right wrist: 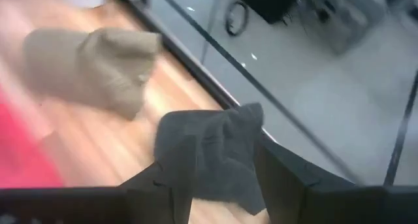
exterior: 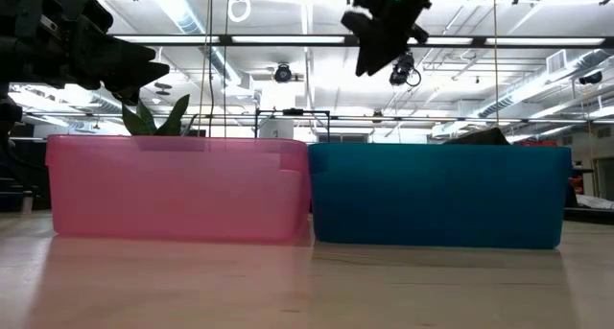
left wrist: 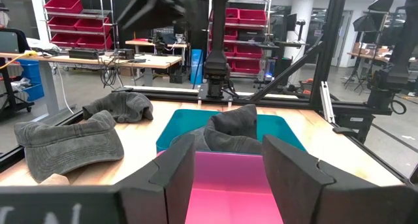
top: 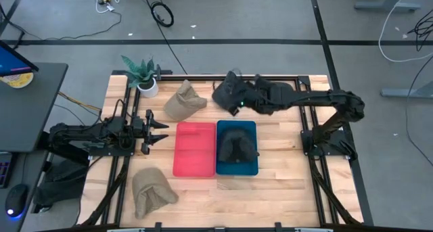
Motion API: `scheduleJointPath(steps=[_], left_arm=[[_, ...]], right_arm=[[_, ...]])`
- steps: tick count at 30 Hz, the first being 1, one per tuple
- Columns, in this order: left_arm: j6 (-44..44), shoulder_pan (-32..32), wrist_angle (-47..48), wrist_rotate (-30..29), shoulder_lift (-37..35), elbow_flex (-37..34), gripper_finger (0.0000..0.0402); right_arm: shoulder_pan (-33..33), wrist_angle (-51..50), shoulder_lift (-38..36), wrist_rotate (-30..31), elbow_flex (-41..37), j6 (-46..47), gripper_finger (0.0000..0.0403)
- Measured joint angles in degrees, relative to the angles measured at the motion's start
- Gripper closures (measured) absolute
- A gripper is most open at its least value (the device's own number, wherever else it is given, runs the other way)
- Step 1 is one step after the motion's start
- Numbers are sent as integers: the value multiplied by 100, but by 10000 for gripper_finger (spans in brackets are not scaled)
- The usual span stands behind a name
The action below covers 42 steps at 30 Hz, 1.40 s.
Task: Pick & Place hat
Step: Put the right black cap into the blue bin
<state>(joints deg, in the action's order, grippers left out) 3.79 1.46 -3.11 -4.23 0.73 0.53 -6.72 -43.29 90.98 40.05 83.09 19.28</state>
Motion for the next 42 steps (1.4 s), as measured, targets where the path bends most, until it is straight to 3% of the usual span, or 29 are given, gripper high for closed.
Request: scheduleJointPath(steps=[7, 11, 29, 36, 42], left_arm=[[0, 0, 0, 0, 0, 0, 218], [0, 0, 0, 1, 0, -1, 218], [2, 0, 0, 1, 0, -2, 218], [0, 2, 0, 2, 0, -2, 218], [2, 0, 0, 0, 0, -2, 218]], right_arm=[[-604, -268, 0, -561, 0, 1498, 248], [-719, -99, 0, -848, 0, 1381, 248], [-844, 567, -77, -981, 2, 825, 248], [-984, 238, -363, -966, 2, 633, 248], [-1155, -444, -737, -973, 4, 1298, 248]])
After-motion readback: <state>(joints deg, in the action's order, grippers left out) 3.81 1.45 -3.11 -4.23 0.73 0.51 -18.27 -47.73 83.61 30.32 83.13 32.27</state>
